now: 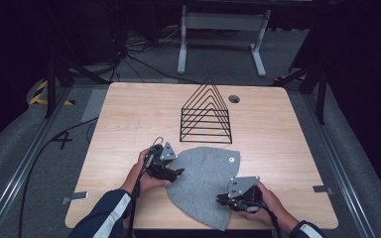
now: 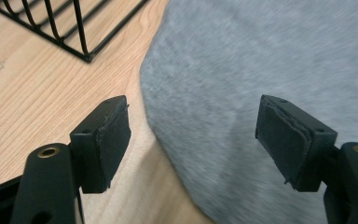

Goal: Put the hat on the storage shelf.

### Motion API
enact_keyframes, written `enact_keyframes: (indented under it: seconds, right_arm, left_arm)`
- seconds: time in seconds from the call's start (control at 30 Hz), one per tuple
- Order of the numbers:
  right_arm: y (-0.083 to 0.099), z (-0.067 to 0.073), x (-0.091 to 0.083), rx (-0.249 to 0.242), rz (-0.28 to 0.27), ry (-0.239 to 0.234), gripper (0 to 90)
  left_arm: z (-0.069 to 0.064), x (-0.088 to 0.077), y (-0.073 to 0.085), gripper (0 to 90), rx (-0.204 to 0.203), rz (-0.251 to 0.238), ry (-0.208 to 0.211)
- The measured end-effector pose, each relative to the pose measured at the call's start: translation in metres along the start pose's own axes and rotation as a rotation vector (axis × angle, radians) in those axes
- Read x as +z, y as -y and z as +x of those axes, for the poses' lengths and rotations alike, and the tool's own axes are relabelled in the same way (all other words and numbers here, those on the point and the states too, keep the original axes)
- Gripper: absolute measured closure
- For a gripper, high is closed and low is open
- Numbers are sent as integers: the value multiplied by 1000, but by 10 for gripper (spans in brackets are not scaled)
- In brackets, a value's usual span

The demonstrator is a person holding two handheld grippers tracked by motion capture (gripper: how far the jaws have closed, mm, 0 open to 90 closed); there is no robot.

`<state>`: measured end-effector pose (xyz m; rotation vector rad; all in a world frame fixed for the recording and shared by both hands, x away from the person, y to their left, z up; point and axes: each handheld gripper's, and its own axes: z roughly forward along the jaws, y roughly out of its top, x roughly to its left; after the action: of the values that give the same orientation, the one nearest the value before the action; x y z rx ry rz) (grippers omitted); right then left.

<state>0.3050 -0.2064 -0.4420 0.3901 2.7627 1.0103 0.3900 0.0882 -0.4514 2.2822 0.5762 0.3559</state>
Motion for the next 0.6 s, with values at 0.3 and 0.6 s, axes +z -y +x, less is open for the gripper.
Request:
enact_keyframes:
  seconds: [0.3,0.6]
  right_arm:
    - [2,-59,-15,76,-79,192,843]
    - [7,-96,5,101,-32,262,847]
  left_arm:
    - [-57,-1,-10,310,107,-18,113]
    - [-97,20,-11,337,158,17,217]
